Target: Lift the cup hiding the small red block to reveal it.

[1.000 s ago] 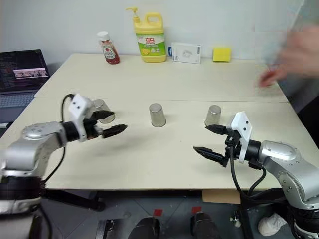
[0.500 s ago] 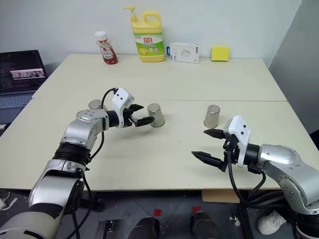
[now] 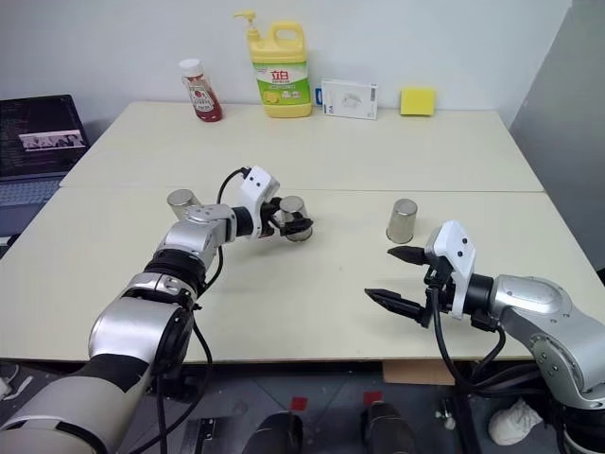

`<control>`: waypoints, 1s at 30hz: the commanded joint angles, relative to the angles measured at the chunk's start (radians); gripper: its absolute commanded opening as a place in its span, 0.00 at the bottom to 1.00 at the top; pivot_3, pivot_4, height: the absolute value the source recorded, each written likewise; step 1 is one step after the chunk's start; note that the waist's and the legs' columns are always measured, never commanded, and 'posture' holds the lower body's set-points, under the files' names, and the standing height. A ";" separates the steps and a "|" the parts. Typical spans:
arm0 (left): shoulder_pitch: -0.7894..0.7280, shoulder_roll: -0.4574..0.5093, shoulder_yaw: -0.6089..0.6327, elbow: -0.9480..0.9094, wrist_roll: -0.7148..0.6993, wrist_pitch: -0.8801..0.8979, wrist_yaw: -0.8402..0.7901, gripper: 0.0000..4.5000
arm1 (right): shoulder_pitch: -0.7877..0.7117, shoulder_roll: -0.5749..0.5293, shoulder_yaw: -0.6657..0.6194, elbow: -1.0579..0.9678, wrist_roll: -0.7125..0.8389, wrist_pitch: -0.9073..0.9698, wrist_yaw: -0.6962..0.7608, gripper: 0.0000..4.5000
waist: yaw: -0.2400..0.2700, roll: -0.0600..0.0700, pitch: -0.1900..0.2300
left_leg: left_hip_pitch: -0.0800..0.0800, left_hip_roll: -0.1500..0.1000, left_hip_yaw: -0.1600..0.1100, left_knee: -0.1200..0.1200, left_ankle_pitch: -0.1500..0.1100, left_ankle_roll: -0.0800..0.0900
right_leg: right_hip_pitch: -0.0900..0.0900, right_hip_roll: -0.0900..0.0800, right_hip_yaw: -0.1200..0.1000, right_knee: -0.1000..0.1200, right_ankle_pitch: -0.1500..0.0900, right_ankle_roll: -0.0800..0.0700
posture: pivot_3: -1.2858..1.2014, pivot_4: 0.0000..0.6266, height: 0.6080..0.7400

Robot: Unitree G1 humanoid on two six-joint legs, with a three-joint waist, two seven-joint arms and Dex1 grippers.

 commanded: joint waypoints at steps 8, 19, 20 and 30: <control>-0.034 -0.009 0.072 -0.024 -0.023 -0.049 -0.033 0.61 | -0.002 -0.014 -0.030 -0.043 0.025 -0.005 -0.006 1.00 | 0.000 0.000 0.000 | 0.000 0.000 0.000 0.000 0.000 0.000 | 0.000 0.000 0.000 0.000 0.000 0.000 | 0.52 0.24 1.00; 0.118 0.104 0.129 -0.424 -0.025 0.182 0.091 0.61 | -0.008 -0.005 -0.020 -0.032 0.021 -0.013 -0.010 1.00 | -0.004 0.000 0.000 | 0.001 0.001 0.000 0.000 0.000 0.000 | 0.000 0.000 0.000 0.001 0.000 0.000 | 0.52 0.24 1.00; 0.137 0.110 0.131 -0.443 -0.022 0.202 0.106 0.61 | -0.013 -0.004 -0.015 -0.027 0.020 -0.014 -0.008 1.00 | -0.002 0.000 0.000 | 0.002 0.001 -0.001 0.000 0.000 0.000 | 0.001 0.000 0.000 0.001 0.000 0.000 | 0.52 0.24 1.00; 0.205 0.105 0.158 -0.440 -0.030 0.275 0.220 0.61 | -0.051 -0.003 0.004 0.001 0.012 -0.021 0.006 1.00 | 0.003 0.000 0.000 | 0.001 0.000 -0.001 0.001 0.000 0.000 | 0.001 0.000 -0.001 0.001 0.000 0.000 | 0.52 0.24 1.00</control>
